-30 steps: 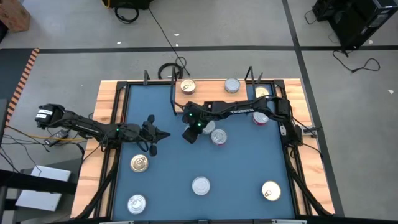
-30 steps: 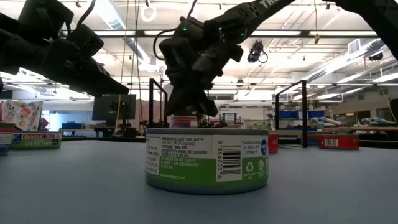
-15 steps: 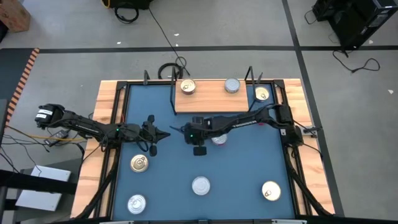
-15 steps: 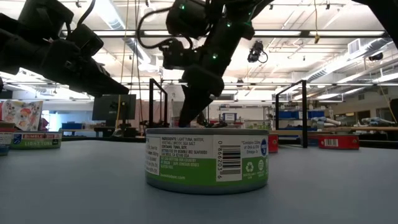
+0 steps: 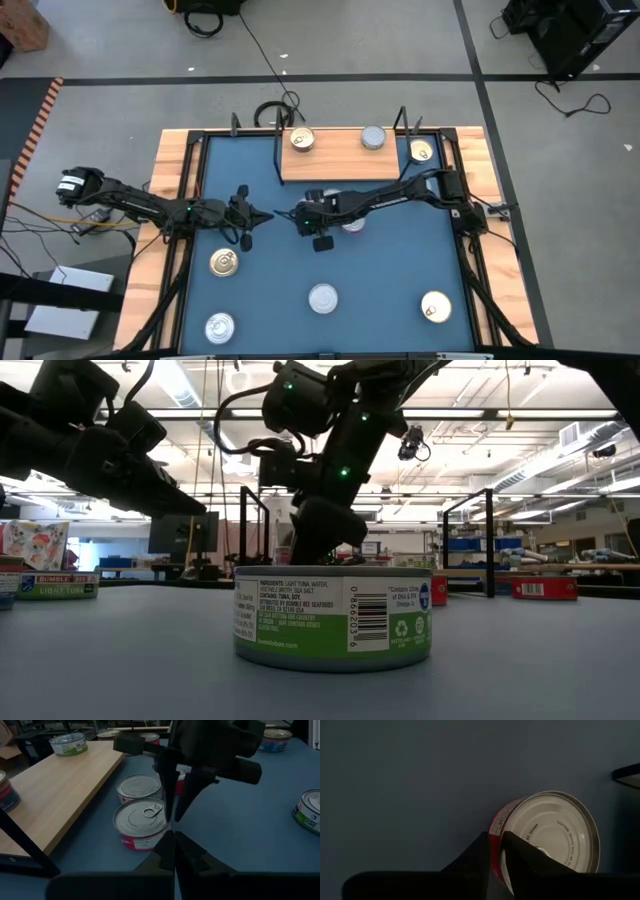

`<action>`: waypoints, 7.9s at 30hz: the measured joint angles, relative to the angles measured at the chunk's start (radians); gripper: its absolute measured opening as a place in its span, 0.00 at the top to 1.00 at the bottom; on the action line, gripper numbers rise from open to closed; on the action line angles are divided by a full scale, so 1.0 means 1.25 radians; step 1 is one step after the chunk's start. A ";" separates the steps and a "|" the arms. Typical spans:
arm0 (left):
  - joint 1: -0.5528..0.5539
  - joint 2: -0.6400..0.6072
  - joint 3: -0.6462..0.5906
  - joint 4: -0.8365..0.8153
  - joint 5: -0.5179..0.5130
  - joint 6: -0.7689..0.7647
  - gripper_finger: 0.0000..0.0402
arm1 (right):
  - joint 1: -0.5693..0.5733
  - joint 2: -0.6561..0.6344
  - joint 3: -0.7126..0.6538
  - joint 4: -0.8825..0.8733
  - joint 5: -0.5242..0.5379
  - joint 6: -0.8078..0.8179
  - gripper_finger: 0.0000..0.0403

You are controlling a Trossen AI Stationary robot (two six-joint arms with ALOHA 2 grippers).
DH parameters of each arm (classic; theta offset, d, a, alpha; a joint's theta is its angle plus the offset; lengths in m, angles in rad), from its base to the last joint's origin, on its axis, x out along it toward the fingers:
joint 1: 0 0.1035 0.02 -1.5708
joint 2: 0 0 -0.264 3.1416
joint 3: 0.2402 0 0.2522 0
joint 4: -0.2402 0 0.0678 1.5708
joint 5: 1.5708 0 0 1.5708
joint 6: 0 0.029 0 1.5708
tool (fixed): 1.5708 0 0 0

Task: Stack canned seafood by type on shelf
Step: Put the red tuna can on the shelf

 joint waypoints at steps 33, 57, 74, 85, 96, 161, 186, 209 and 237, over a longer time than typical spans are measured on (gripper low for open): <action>0.000 0.000 0.000 0.020 -0.008 -0.005 0.99 | -0.038 0.006 0.127 0.023 -0.516 0.495 1.00; 0.000 0.000 0.000 0.007 -0.005 -0.043 0.99 | -0.128 0.003 0.042 0.136 -0.635 0.611 1.00; 0.000 0.000 0.000 0.006 -0.003 -0.044 0.99 | -0.176 0.005 0.047 0.116 -0.618 0.477 0.92; 0.000 0.000 0.000 0.007 0.001 -0.025 0.99 | -0.165 -0.002 0.123 0.062 -0.543 0.456 0.63; 0.000 0.000 0.000 0.006 0.000 -0.024 0.99 | 0.006 -0.004 0.205 -0.100 -0.105 0.299 0.33; 0.000 0.000 0.000 -0.019 -0.018 -0.023 0.99 | -0.057 -0.021 0.174 -0.351 0.567 0.015 0.64; 0.000 0.000 0.000 -0.005 -0.018 -0.043 0.99 | -0.226 -0.020 0.058 -0.113 0.483 -0.089 0.50; 0.000 0.000 0.000 -0.006 -0.014 -0.060 0.99 | -0.222 -0.118 0.092 -0.214 0.349 0.081 0.55; 0.000 0.000 0.000 0.001 -0.025 -0.045 0.99 | -0.470 -0.143 -0.087 0.009 -0.035 0.235 0.98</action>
